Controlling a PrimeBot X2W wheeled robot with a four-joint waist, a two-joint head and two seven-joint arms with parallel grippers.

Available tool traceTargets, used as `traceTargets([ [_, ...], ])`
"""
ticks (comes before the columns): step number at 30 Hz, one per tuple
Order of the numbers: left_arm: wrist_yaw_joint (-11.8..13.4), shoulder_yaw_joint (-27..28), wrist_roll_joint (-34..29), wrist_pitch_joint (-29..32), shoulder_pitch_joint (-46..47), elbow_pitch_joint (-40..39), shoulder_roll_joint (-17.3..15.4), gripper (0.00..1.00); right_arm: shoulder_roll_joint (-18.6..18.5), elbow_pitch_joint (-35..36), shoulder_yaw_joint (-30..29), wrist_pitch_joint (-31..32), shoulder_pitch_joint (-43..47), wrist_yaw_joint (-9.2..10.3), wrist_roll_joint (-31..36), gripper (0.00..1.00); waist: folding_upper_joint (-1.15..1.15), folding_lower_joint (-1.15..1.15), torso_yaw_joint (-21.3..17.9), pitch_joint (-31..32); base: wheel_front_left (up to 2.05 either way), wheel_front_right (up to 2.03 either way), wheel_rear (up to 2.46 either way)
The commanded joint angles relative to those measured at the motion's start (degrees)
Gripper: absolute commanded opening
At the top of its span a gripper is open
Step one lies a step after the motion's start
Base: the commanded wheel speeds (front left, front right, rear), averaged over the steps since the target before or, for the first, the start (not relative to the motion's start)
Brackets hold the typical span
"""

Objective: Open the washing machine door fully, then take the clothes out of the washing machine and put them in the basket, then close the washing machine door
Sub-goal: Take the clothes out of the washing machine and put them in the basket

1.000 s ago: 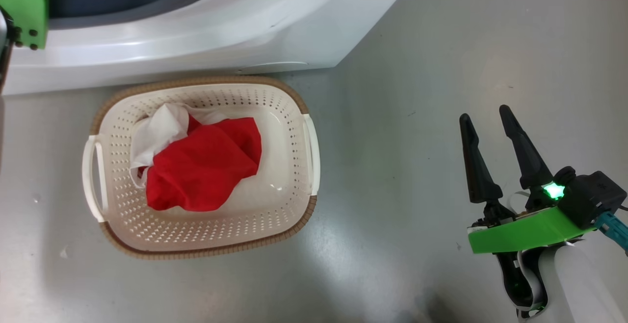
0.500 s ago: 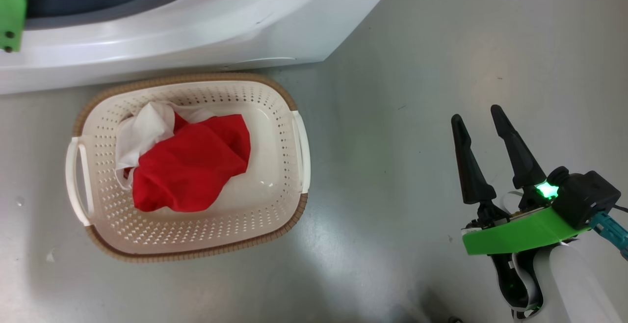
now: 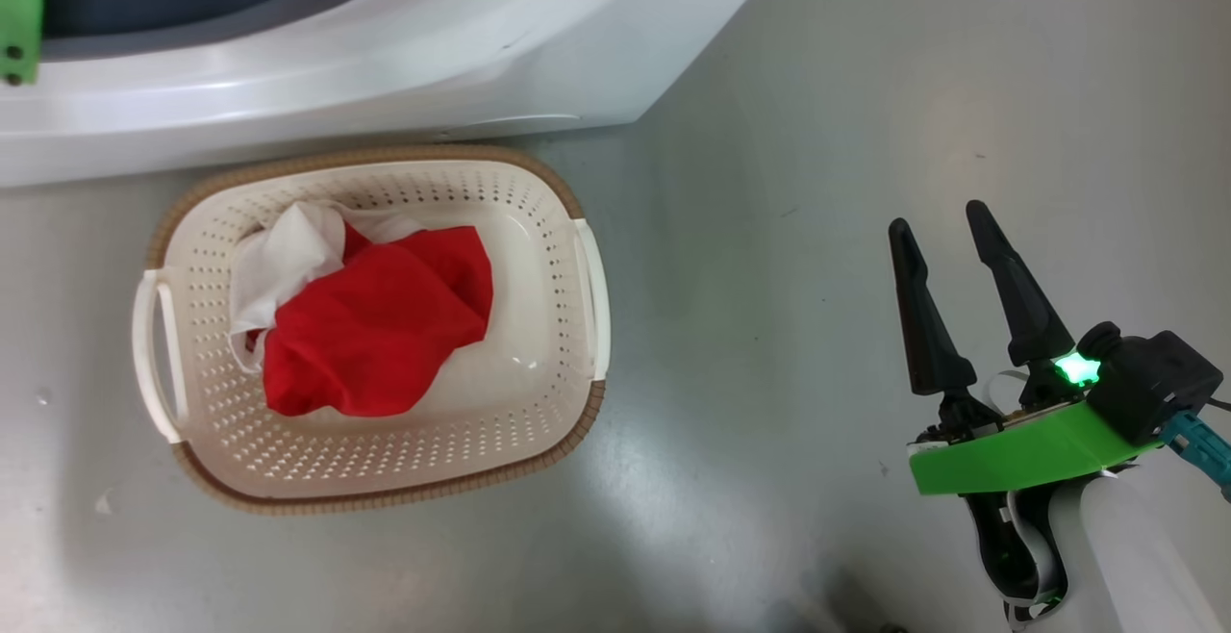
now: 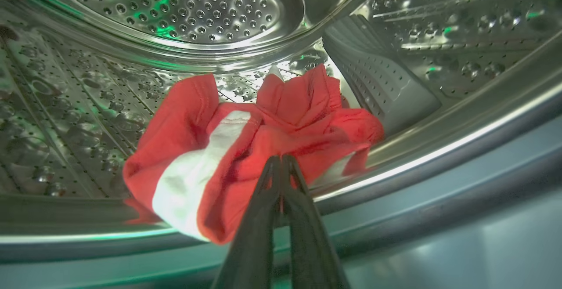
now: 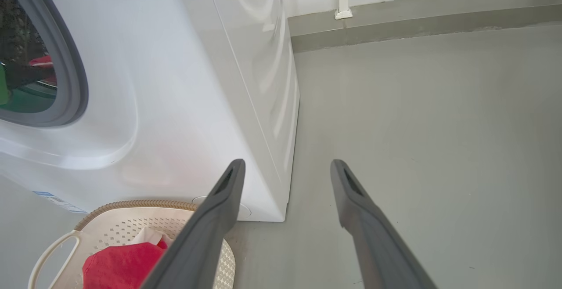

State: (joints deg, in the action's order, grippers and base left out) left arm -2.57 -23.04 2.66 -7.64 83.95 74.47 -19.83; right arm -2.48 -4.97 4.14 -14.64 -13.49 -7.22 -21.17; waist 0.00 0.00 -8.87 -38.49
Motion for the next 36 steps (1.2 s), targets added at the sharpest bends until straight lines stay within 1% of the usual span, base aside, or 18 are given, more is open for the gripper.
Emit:
traceTargets([
  [1, -0.1, 1.3, 1.3, -1.4, 0.4, -0.9, -1.7, 0.0, -0.4, 1.0, 0.8, -0.4, 0.2, -0.26, 0.1, 1.0, 0.0, 0.0, 0.6, 0.6, 0.0, 0.0, 0.0],
  [3, -0.2, 1.6, 1.9, -2.0, 0.2, -0.9, -1.2, 0.0, -0.4, 1.0, 0.7, -0.4, 0.1, -0.26, 0.2, 1.0, 0.0, 0.0, 0.9, 0.8, 0.0, 0.0, 0.0],
  [8, -1.9, 6.0, 7.9, -5.4, -1.9, -1.0, 1.8, 0.0, -0.4, 0.9, -0.1, -0.4, 0.3, -0.26, 1.0, 1.0, 0.0, 0.0, 2.4, 2.3, 0.0, 0.0, 0.0],
  [14, -3.6, 10.0, 13.3, -7.2, -5.8, -4.5, 4.1, 0.0, -0.4, 1.1, -1.3, -0.4, 0.5, -0.26, 2.3, 1.0, 0.0, 0.0, 4.2, 3.9, 0.0, 0.0, 0.0],
  [17, -4.1, 12.0, 15.5, -7.3, -8.8, -9.5, 5.2, 0.0, -0.4, 1.1, -2.0, -0.4, 0.7, -0.26, 3.0, 1.0, 0.0, 0.0, 5.4, 4.5, 0.0, 0.0, 0.0],
  [23, -4.6, 15.7, 18.0, -7.3, -17.5, -20.3, 7.5, 0.0, -0.4, 1.0, -3.3, -0.4, 1.7, -0.26, 4.0, 1.0, 0.0, 0.0, 7.3, 6.6, 0.0, 0.0, 0.0],
  [32, -4.9, 19.6, 18.7, -7.3, -31.0, -34.2, 11.3, 0.0, -0.4, 0.7, -4.7, -0.4, 4.1, -0.26, 5.1, 1.0, 0.0, 0.0, 9.6, 10.6, 0.0, 0.0, 0.0],
  [36, -4.9, 20.2, 19.3, -7.4, -36.4, -40.1, 12.4, 0.0, -0.4, 0.7, -5.4, -0.4, 5.2, -0.26, 5.2, 1.0, 0.0, 0.0, 10.3, 12.2, 0.0, 0.0, 0.0],
])
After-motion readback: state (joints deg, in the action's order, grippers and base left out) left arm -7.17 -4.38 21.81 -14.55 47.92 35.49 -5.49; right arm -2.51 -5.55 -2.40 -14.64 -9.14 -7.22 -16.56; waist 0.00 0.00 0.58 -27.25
